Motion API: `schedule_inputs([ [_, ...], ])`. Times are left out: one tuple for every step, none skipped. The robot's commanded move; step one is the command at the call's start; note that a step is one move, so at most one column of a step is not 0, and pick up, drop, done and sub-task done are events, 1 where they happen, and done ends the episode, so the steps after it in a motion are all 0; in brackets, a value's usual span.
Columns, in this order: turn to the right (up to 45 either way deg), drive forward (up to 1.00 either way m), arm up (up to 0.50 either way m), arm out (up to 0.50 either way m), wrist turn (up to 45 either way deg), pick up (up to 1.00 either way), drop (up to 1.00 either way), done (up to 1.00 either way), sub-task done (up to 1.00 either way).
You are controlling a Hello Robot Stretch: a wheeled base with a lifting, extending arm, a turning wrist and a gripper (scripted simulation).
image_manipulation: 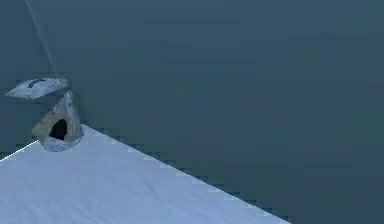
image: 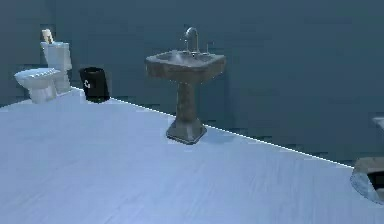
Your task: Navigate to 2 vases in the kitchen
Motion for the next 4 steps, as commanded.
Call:
schedule_inputs([
  [-45.0, 0.00, 0.00, 0.00, 0.0, 0.00, 0.00, 0.00, 0.00],
  [-15.0, 0.00, 0.00, 0.00, 0.0, 0.00, 0.00, 0.00, 0.00],
  [0.0, 1.00, 0.00, 0.00, 0.0, 0.00, 0.00, 0.00, 0.00],
  [0.0, 0.55, 0.00, 0.00, 0.0, 0.00, 0.00, 0.00, 0.00],
])
